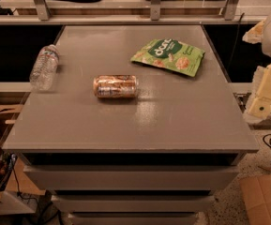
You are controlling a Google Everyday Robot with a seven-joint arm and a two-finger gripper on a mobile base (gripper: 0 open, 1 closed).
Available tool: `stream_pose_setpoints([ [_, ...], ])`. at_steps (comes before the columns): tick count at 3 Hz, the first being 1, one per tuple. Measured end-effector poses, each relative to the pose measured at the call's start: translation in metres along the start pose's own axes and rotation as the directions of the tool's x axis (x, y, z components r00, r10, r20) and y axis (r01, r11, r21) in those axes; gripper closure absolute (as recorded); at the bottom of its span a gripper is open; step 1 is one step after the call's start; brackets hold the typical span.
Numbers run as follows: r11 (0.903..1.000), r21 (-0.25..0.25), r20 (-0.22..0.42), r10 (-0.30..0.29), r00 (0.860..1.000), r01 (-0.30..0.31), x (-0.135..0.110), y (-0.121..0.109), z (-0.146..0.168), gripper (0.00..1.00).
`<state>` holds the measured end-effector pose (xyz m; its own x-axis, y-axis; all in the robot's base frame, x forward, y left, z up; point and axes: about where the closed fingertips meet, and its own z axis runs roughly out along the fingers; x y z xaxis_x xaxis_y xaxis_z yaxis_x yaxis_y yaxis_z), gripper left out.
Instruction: Place orange can upright
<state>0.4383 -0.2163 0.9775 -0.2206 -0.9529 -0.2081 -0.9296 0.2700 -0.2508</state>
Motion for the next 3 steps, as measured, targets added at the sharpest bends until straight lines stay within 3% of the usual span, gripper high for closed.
stream_pose_setpoints([
  [1,1.0000,0.000,0.000,0.000,1.000,0.000,0.000,0.000,0.000,0.00],
  [3,0.9950,0.002,0.047,-0.099,0.994,0.099,-0.059,-0.029,0.017,0.00],
])
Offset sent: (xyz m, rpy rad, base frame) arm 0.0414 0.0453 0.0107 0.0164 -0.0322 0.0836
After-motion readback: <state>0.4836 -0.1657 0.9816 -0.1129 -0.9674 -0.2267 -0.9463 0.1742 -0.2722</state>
